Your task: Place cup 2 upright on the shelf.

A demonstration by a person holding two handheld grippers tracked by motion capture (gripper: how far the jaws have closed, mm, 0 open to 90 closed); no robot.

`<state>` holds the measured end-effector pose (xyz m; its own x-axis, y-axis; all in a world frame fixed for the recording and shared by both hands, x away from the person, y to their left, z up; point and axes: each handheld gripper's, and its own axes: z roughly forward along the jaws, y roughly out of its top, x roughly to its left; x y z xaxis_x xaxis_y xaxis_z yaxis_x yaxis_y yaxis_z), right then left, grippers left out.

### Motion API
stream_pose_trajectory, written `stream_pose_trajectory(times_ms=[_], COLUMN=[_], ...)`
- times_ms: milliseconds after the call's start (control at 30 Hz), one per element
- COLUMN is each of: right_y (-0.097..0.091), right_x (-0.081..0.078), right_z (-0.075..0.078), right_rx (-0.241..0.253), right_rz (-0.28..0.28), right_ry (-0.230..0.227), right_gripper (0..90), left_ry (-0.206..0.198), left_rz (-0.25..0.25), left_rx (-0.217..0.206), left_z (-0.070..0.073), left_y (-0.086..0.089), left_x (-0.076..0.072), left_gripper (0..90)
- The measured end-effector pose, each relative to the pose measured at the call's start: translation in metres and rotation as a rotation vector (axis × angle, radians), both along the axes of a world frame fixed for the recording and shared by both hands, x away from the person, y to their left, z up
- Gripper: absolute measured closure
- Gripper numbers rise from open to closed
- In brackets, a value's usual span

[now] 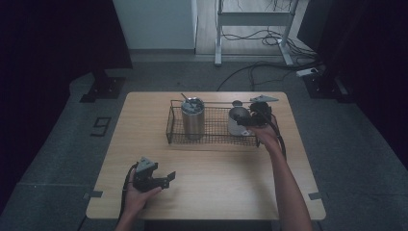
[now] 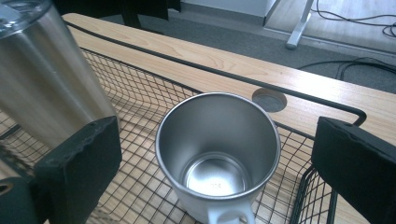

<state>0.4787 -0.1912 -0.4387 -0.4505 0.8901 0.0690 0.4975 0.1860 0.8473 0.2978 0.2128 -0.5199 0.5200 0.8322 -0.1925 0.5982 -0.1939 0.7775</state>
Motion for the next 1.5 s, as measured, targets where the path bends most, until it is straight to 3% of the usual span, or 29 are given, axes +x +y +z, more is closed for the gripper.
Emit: stream_pose_trajectory(times_ms=[233, 400, 633, 967, 1167, 1500], right_y=[-0.003, -0.009, -0.021, -0.037, -0.047, -0.057], right_x=[-0.017, -0.035, -0.057, -0.088, -0.109, -0.141], right_z=[0.003, 0.005, 0.000, -0.022, -0.036, -0.060], right_rx=[0.001, 0.015, 0.022, 0.034, 0.062, 0.064], right_rz=[0.027, 0.034, 0.035, 0.044, 0.039, 0.038], right_ry=[-0.012, -0.046, -0.061, -0.058, -0.045, -0.015], right_gripper=[3.6, 6.4, 7.3, 9.4, 10.9, 12.5], left_ry=[-0.001, -0.004, 0.001, 0.010, 0.015, 0.015], left_rz=[-0.001, 0.007, 0.002, -0.009, -0.012, -0.009], left_rx=[0.004, 0.000, 0.010, 0.019, 0.024, 0.027], left_z=[0.000, 0.001, -0.001, -0.004, -0.005, -0.005], left_y=[0.000, 0.002, 0.000, -0.005, -0.006, -0.007], left_x=[-0.001, -0.001, -0.001, 0.000, 0.000, 0.000], left_gripper=[12.5, 12.5, 12.5, 12.5, 12.6, 12.6])
